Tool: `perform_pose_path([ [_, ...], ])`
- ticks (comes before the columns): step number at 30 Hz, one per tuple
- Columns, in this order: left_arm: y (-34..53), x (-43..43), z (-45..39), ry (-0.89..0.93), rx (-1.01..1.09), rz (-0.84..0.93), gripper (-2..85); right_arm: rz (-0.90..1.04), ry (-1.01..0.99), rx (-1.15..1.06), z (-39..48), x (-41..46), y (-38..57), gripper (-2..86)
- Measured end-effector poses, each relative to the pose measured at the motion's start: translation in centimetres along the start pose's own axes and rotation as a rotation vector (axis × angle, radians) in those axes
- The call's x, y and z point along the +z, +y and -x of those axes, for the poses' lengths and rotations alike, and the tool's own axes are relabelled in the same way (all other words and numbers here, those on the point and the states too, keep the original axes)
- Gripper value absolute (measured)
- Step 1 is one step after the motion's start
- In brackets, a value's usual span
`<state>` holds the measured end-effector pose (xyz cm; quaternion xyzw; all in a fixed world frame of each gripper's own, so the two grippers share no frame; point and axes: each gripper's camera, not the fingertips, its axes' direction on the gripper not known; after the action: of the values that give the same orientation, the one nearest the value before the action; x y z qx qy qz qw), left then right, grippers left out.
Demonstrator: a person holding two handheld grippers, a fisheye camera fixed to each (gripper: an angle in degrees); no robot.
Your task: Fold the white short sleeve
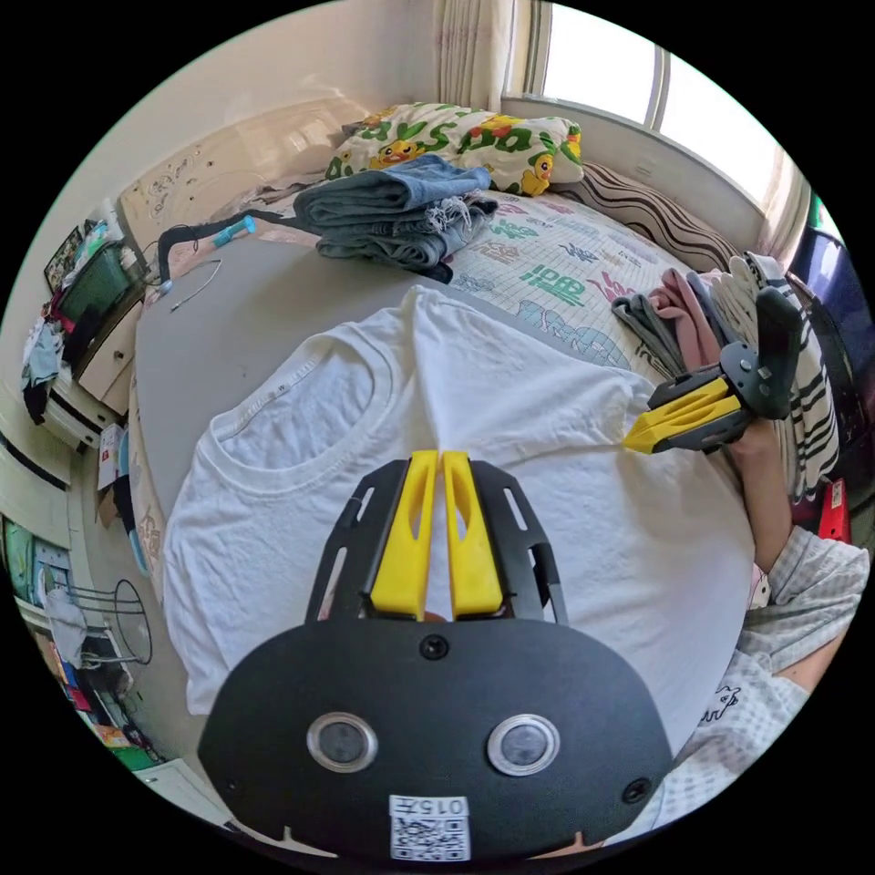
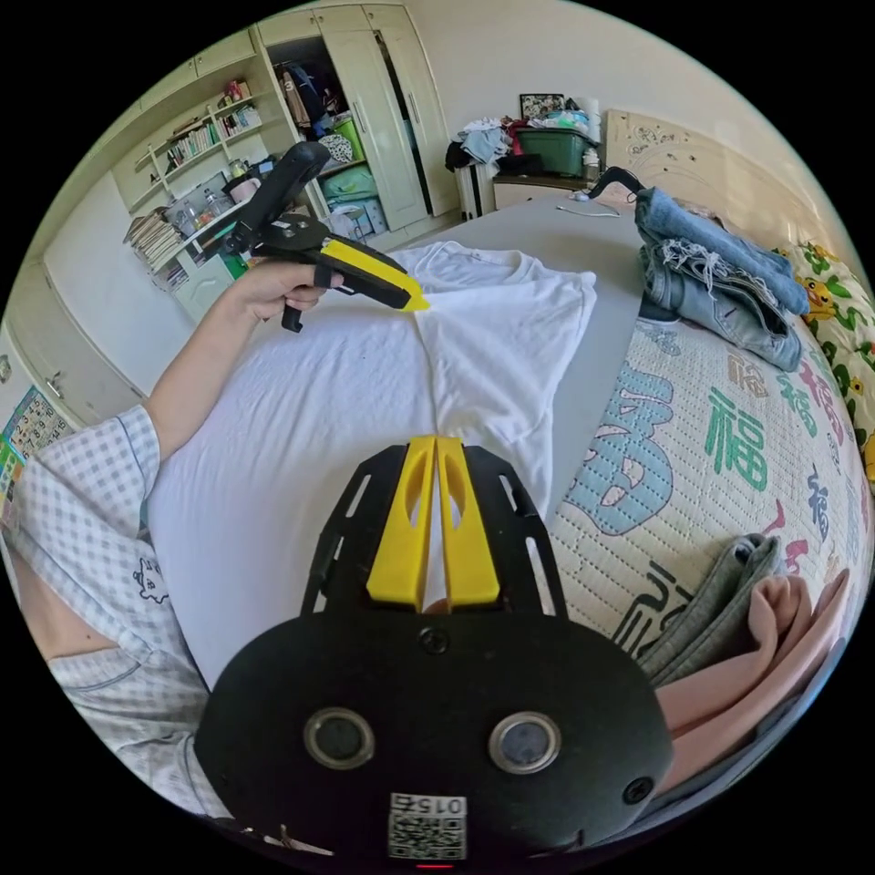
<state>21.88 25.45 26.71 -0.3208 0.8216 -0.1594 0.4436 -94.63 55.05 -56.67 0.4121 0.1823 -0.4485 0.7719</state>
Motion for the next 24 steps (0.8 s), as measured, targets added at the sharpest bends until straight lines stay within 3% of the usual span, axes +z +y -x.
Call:
perform_pose_path([
  [6, 0.8, 0.3, 1.7, 0.056, -0.047, 0.003, 4.8, 0.013, -0.040, 0.007, -1.6, 0.0, 0.5, 2.4],
  [10, 1.0, -1.3, 1.5, 0.042, -0.042, -0.050, 6.7, -0.197, -0.028, 0.054, -3.2, -2.8, 2.0, 5.5],
  [14, 0.8, -1.8, -0.2, 0.070, 0.028, -0.076, 7.0, -0.025, -0.037, -0.022, -2.6, 1.1, 0.6, 8.5],
  [17, 1.3, -1.7, 0.1, -0.041, -0.018, -0.099, 7.3, 0.013, 0.104, -0.013, -2.4, 3.6, -0.1, 4.2],
  [19, 1.5, -1.2, 0.7, 0.001, -0.026, -0.084, 7.0, 0.014, 0.139, -0.004, -2.7, 4.1, -0.1, 2.3],
  [24, 2.1, 0.0, 1.5, 0.009, -0.024, -0.041, 0.9, -0.023, 0.012, 0.034, -4.8, 4.3, 0.3, 0.0],
])
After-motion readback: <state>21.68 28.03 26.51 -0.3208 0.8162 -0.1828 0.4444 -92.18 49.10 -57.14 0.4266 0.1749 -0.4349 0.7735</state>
